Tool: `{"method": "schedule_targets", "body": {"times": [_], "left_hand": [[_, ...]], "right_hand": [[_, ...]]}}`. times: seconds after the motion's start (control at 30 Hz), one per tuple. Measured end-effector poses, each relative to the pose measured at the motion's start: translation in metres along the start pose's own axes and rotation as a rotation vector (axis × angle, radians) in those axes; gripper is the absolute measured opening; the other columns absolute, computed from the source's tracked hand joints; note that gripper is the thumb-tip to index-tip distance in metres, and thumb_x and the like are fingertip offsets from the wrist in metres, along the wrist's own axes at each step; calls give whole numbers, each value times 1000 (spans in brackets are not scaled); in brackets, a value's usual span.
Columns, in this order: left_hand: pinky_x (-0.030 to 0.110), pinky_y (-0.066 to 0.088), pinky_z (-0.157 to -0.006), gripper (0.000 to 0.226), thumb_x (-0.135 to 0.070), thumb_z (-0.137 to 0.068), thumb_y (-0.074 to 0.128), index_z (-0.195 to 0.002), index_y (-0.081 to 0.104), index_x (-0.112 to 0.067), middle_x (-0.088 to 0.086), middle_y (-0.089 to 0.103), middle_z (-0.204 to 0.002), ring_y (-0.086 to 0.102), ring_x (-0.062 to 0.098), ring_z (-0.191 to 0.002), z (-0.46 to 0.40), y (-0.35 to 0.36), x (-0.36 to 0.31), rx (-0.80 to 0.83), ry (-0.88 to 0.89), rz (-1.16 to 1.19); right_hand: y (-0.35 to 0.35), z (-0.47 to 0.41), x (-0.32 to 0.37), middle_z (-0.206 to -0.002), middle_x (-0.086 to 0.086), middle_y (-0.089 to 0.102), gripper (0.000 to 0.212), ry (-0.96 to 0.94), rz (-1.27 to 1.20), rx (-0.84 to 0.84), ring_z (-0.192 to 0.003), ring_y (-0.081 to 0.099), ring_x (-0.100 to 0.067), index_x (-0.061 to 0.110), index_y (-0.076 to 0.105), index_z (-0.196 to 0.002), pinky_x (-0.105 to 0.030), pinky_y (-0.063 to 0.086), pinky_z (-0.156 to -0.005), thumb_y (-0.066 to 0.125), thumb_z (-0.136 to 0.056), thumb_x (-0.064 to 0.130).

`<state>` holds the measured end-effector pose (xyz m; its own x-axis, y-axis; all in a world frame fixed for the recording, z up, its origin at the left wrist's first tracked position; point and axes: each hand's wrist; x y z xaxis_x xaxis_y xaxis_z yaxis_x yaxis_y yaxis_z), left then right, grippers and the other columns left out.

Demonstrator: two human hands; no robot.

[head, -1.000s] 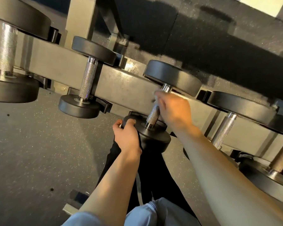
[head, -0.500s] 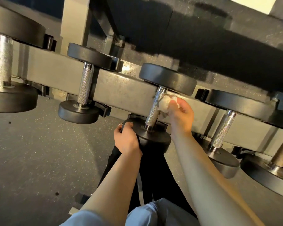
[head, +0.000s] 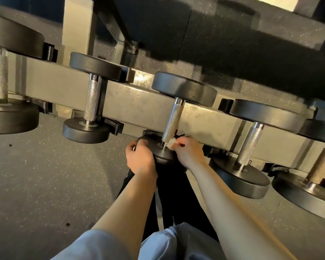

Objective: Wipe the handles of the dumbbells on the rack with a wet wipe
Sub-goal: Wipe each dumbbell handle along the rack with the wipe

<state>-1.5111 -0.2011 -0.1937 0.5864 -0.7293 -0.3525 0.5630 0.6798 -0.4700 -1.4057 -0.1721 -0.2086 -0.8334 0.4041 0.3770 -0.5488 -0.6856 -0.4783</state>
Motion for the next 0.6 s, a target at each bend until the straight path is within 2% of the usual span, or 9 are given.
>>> {"method": "schedule_targets", "body": {"times": [0.07, 0.17, 0.23, 0.3, 0.37, 0.43, 0.53, 0.57, 0.6], "left_hand": [[30, 33, -79, 35, -20, -88, 58, -123, 58, -16, 5, 57, -112, 50, 24, -94, 0, 0, -1, 2, 2, 2], [29, 33, -79, 32, -19, -89, 58, -121, 57, -15, 4, 56, -108, 50, 24, -93, 2, 0, -2, -4, 7, -6], [30, 33, -79, 33, -19, -89, 58, -121, 58, -15, 5, 56, -107, 50, 24, -93, 2, 0, -2, -9, 9, -14], [31, 33, -78, 33, -19, -88, 58, -121, 58, -14, 6, 58, -109, 50, 24, -93, 1, 1, -2, -12, 12, -19], [31, 34, -78, 32, -19, -87, 58, -119, 59, -13, 7, 58, -108, 51, 25, -93, 0, 2, -2, -18, 13, -29], [31, 35, -78, 31, -20, -87, 58, -117, 60, -13, 7, 59, -107, 52, 25, -93, 0, 1, -1, -23, 14, -31], [33, 38, -78, 29, -21, -85, 59, -114, 61, -14, 8, 60, -106, 55, 27, -95, -3, 1, -1, -25, 4, -25], [33, 39, -78, 28, -21, -85, 59, -112, 61, -15, 8, 61, -106, 56, 27, -94, -3, 1, -1, -27, -1, -22], [33, 39, -78, 27, -21, -85, 59, -111, 61, -15, 8, 61, -105, 56, 27, -94, -4, 2, -1, -29, -4, -19]], "right_hand": [[-9, -4, 1, -93, -8, 55, 17, -35, 107, 44, -94, 55, -30, 10, 64, -84, -28, 36, -69, 51, -92, 17], [-29, -21, -2, -114, -11, 57, 28, 40, 278, -34, -107, 55, -29, 9, 65, -111, -30, 43, -83, 58, -87, 21], [-39, -25, -3, -107, -8, 60, 23, 108, 39, -129, -106, 56, -26, 12, 63, -109, -33, 45, -88, 57, -88, 18], [-43, -24, 2, -86, -1, 61, 3, 117, -414, -167, -91, 60, -23, 18, 61, -88, -39, 51, -89, 59, -88, 16], [-38, -26, 12, -71, 6, 60, 14, 124, -736, -214, -76, 60, -14, 20, 58, -79, -38, 54, -86, 59, -90, 12], [-32, -30, 29, -81, 6, 63, 11, 196, -1032, -217, -82, 59, -13, 21, 58, -88, -34, 52, -89, 56, -94, 12], [-19, -44, 36, -107, -6, 61, 15, 291, -1379, -138, -103, 59, -22, 23, 55, -106, -38, 47, -98, 47, -99, 12], [-13, -48, 30, -109, -9, 62, 20, 289, -1344, -113, -105, 60, -24, 20, 56, -113, -38, 49, -94, 45, -99, 11], [-8, -48, 23, -107, -12, 62, 24, 268, -1204, -50, -101, 60, -23, 17, 57, -116, -35, 52, -85, 45, -97, 7]]}}
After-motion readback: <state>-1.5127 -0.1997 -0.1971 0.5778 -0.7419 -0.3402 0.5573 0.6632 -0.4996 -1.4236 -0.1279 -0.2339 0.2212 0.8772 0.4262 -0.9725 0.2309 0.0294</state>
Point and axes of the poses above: each hand's wrist, its own z-axis away from the middle knuckle, its own y-axis out of the palm, x = y × z
